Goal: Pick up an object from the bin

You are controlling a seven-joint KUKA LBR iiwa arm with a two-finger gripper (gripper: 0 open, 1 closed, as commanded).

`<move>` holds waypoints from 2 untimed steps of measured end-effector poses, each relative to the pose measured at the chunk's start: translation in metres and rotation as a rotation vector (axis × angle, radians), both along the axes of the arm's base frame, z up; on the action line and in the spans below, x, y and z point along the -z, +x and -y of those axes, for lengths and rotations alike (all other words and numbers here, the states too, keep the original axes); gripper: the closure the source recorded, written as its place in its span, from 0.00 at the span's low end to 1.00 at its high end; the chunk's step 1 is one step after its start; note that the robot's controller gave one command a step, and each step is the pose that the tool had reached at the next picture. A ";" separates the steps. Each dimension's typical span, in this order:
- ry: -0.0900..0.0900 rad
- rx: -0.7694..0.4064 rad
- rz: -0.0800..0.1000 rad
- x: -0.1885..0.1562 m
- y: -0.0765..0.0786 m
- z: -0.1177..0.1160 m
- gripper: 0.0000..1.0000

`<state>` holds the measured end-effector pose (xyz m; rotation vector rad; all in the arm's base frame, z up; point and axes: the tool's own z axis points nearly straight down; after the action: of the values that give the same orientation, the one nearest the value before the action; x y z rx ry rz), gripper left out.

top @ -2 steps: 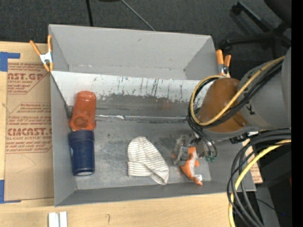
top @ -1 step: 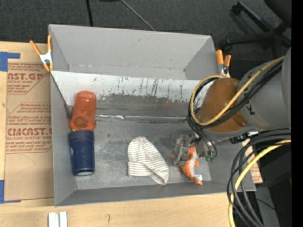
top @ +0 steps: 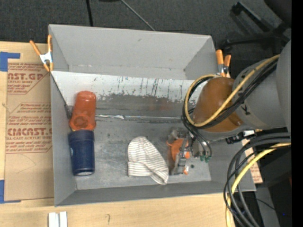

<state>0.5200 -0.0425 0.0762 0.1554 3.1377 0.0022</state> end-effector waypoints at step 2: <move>-0.001 0.001 0.000 0.000 0.000 0.000 1.00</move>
Offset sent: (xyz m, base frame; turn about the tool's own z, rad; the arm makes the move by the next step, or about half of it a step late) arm 0.0000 0.0000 0.0000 0.0000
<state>0.5200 -0.0429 0.0763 0.1565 3.1372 0.0004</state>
